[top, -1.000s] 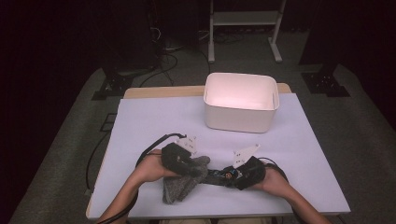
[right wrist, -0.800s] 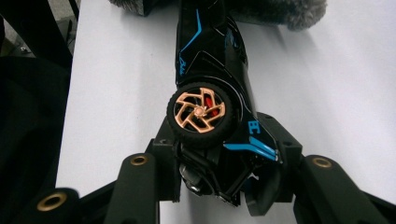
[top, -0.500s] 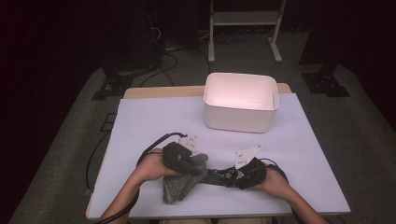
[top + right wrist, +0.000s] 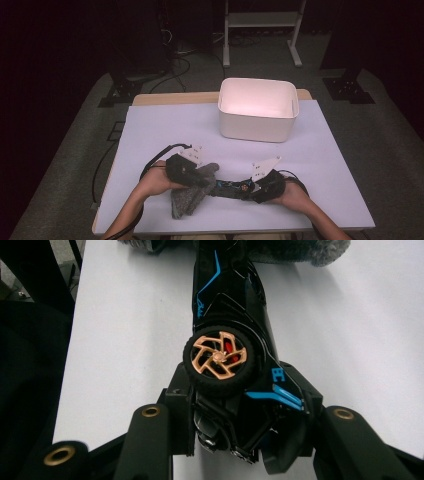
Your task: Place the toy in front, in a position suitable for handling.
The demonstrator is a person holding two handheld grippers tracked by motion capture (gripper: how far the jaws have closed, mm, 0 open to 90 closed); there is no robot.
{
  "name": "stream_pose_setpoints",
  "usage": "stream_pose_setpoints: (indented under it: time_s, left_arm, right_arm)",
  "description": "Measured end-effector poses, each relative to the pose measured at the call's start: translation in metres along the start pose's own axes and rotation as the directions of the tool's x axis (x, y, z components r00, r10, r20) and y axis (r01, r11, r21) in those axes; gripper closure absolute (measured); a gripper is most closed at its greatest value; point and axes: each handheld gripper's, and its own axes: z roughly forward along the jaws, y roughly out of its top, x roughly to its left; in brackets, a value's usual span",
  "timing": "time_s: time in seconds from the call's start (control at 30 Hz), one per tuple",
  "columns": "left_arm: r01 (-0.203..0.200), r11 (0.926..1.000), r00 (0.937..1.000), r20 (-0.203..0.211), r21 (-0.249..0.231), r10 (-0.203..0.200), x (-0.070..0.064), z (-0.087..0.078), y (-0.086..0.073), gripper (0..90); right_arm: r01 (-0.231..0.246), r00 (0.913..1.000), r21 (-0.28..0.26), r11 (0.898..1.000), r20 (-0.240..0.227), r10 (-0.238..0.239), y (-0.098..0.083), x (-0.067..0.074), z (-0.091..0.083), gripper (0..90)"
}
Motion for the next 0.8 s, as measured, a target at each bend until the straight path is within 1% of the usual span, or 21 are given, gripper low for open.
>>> stream_pose_setpoints:
  time_s: [0.13,0.2,0.3,0.33,0.4,0.47,0.53,0.57,0.6,0.63,0.67,0.73,0.77,0.8]
  left_arm:
    - [-0.009,1.0000,1.0000,0.003,0.002,0.009,0.000,0.002,0.005,83.3]
    - [-0.025,0.9997,0.9997,0.007,0.006,0.025,-0.001,0.003,0.011,83.3]
    - [-0.056,0.9984,0.9982,0.022,0.004,0.056,-0.004,0.010,0.024,83.3]
    - [-0.068,0.9976,0.9972,0.030,0.013,0.068,-0.005,0.014,0.028,83.3]
    - [-0.090,0.9947,0.9957,0.027,0.051,0.088,-0.006,0.021,0.033,83.2]
    - [-0.091,0.9946,0.9955,0.029,0.048,0.090,-0.005,0.020,0.033,83.2]
    - [-0.075,0.9963,0.9970,0.025,0.042,0.074,-0.004,0.016,0.029,83.2]
    - [-0.065,0.9971,0.9976,0.025,0.040,0.064,-0.003,0.014,0.025,83.2]
    - [-0.053,0.9981,0.9984,0.022,0.031,0.052,-0.002,0.012,0.022,83.1]
    - [-0.050,0.9983,0.9986,0.021,0.029,0.049,-0.002,0.010,0.019,83.1]
    - [-0.035,0.9992,0.9992,0.019,0.021,0.035,-0.001,0.006,0.015,83.1]
    - [-0.023,0.9995,0.9997,0.006,0.019,0.023,0.000,0.001,0.008,83.0]
    - [-0.015,0.9997,0.9999,0.001,0.021,0.015,0.000,-0.001,0.005,83.0]
    - [-0.007,0.9998,1.0000,-0.003,0.021,0.007,0.001,-0.003,0.002,83.0]
  right_arm:
    - [0.002,1.0000,0.004,1.000,0.003,-0.002,0.001,0.000,0.000,56.5]
    - [0.003,1.0000,0.005,1.000,0.003,-0.003,0.001,0.000,0.001,56.5]
    - [0.002,1.0000,0.006,1.000,0.002,-0.002,0.001,0.001,0.001,56.6]
    - [0.004,1.0000,0.006,1.000,0.002,-0.004,0.001,0.001,0.001,56.6]
    - [0.004,1.0000,0.008,1.000,0.003,-0.004,0.001,0.001,0.001,56.5]
    - [0.001,1.0000,0.004,1.000,0.008,-0.001,0.001,0.002,0.001,55.0]
    - [-0.004,1.0000,0.009,1.000,0.008,0.004,0.000,0.001,0.001,49.4]
    - [-0.002,1.0000,0.007,1.000,0.007,0.002,0.000,0.000,0.001,48.6]
    - [-0.010,0.9999,0.007,1.000,0.005,0.010,-0.001,0.000,0.000,47.1]
    - [-0.012,0.9999,0.010,1.000,0.006,0.011,-0.002,-0.001,-0.001,47.1]
    - [-0.008,1.0000,0.008,1.000,0.005,0.008,-0.003,-0.002,-0.002,48.2]
    - [-0.027,0.9996,0.006,1.000,-0.006,0.027,-0.005,-0.004,-0.007,48.9]
    - [-0.036,0.9993,0.001,0.999,-0.014,0.036,-0.005,-0.005,-0.008,50.5]
    - [-0.037,0.9991,-0.003,0.999,-0.020,0.037,-0.006,-0.005,-0.009,54.0]
